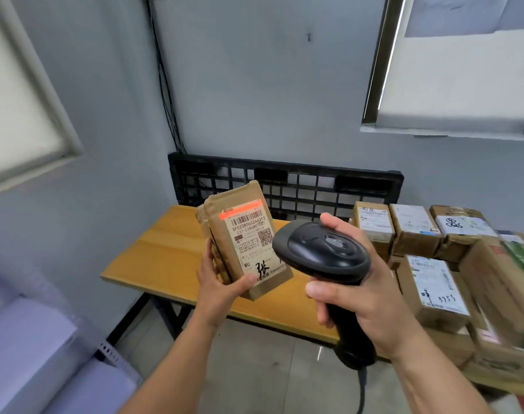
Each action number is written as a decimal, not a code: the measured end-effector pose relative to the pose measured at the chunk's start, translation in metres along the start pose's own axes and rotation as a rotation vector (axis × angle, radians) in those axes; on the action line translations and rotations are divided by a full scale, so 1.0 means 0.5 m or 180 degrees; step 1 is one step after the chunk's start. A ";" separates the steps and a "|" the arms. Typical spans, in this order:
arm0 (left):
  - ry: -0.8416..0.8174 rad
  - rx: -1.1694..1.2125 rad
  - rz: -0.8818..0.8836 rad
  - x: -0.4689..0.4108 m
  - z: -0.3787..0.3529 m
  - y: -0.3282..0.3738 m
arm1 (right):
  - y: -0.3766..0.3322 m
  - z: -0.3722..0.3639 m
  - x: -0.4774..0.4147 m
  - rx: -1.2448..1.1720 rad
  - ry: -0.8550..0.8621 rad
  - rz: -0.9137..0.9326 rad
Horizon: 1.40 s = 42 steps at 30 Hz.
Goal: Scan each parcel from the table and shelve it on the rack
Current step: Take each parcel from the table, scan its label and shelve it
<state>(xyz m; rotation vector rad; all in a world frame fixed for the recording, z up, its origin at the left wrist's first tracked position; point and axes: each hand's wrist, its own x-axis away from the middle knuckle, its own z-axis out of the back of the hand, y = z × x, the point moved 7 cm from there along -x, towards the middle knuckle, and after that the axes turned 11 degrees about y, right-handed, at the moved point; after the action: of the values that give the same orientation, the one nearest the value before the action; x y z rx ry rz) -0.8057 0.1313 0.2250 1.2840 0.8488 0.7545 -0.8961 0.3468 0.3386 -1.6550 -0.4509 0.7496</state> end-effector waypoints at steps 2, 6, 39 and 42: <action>0.0115 -0.0029 -0.0039 0.011 0.027 0.003 | 0.003 -0.017 0.006 -0.0071 -0.0108 -0.0034; 0.0292 -0.0033 -0.0050 0.026 0.079 0.005 | 0.009 -0.052 0.017 -0.0170 -0.0288 -0.0152; 0.2299 0.0544 -0.0185 -0.093 0.847 0.265 | -0.064 -0.673 -0.088 -0.0204 -0.1551 0.0259; 0.2292 0.0526 0.0073 -0.144 0.907 0.277 | -0.058 -0.727 -0.111 -0.0171 -0.1586 0.0278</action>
<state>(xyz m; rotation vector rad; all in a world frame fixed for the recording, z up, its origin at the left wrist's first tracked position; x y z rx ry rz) -0.4502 -0.1345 0.4061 1.1680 1.4973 1.2145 -0.6822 0.0553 0.4116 -1.5369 -0.7561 1.2322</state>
